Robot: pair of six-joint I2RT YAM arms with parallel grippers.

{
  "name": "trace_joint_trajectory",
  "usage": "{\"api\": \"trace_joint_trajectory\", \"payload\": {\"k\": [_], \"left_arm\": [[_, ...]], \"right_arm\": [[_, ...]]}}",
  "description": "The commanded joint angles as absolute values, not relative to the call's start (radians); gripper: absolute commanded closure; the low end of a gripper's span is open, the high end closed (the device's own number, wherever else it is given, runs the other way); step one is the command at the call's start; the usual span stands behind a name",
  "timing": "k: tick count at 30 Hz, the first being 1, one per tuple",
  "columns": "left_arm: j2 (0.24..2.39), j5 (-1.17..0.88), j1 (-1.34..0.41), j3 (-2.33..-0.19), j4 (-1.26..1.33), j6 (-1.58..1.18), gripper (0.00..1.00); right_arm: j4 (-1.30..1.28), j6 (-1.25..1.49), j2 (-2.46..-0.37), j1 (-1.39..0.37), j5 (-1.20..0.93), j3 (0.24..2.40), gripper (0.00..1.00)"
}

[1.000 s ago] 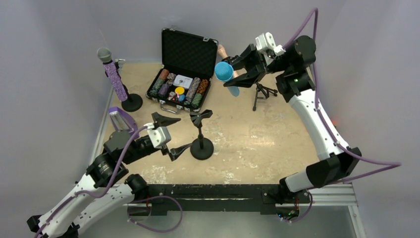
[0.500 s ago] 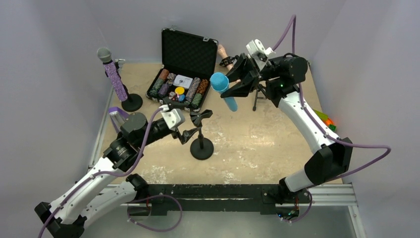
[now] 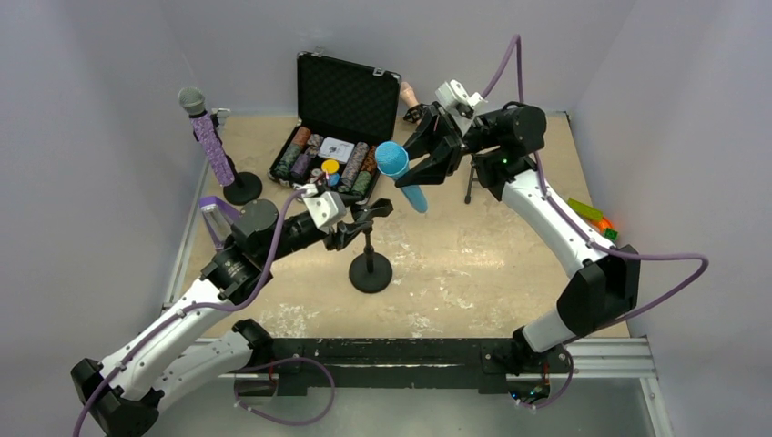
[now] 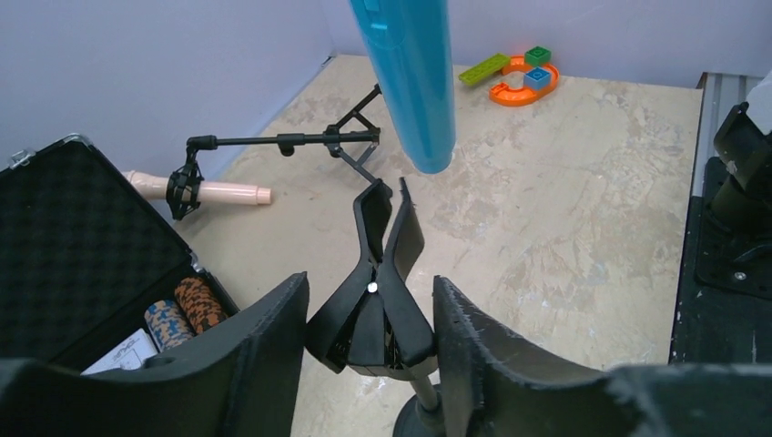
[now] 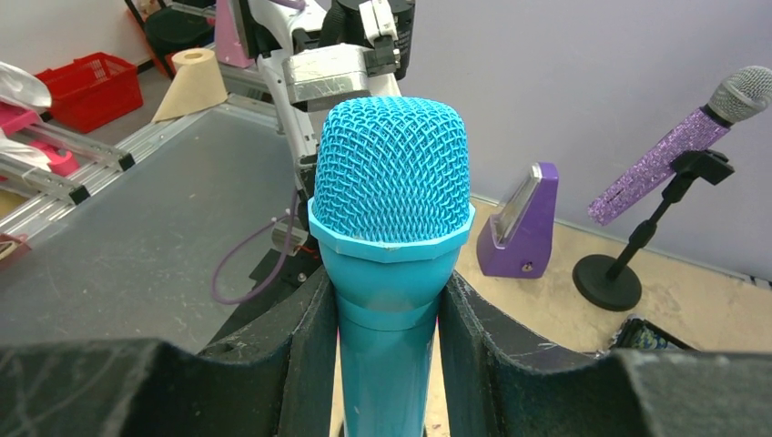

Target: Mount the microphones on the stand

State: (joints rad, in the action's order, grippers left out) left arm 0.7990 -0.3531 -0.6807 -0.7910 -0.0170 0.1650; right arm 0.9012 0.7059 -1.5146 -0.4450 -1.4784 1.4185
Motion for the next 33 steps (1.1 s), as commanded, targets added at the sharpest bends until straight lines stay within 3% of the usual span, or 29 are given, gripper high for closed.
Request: {"api": "trace_joint_trajectory", "payload": {"k": [1,4,9,18,19,21,23,29,33], "left_arm": [[0.823,-0.397,-0.673,-0.801,0.004,0.155,0.54],[0.827,-0.406,-0.672,-0.796,-0.039,0.150,0.65],[0.817,-0.410,-0.667,-0.776,-0.063,0.135,0.99],[0.747,-0.403,-0.666,-0.685,-0.016,0.009,1.00],[0.735,-0.400,-0.666,-0.684,-0.017,0.009,0.98],[0.702,-0.390,-0.666,-0.690,-0.027,-0.016,0.76],[0.663,-0.383,-0.666,-0.714,-0.074,-0.008,0.60],[0.545,-0.305,-0.665,-0.770,-0.326,0.109,0.36],[0.503,-0.270,-0.663,-0.693,-0.333,0.174,0.16]], "right_arm": [[0.892,0.672,-1.537,-0.463,-1.450,1.416,1.00],[0.890,0.669,-1.548,-0.470,-1.450,1.409,1.00],[0.893,0.652,-1.548,-0.478,-1.450,1.373,1.00],[1.017,0.718,-1.583,-0.508,-1.453,1.361,1.00],[1.038,0.739,-1.586,-0.506,-1.461,1.366,1.00],[1.021,0.741,-1.581,-0.499,-1.466,1.380,1.00],[0.972,0.709,-1.560,-0.496,-1.470,1.380,1.00],[0.723,0.495,-1.485,-0.491,-1.490,1.349,1.00],[0.446,0.253,-1.432,-0.489,-1.494,1.359,1.00]]}}
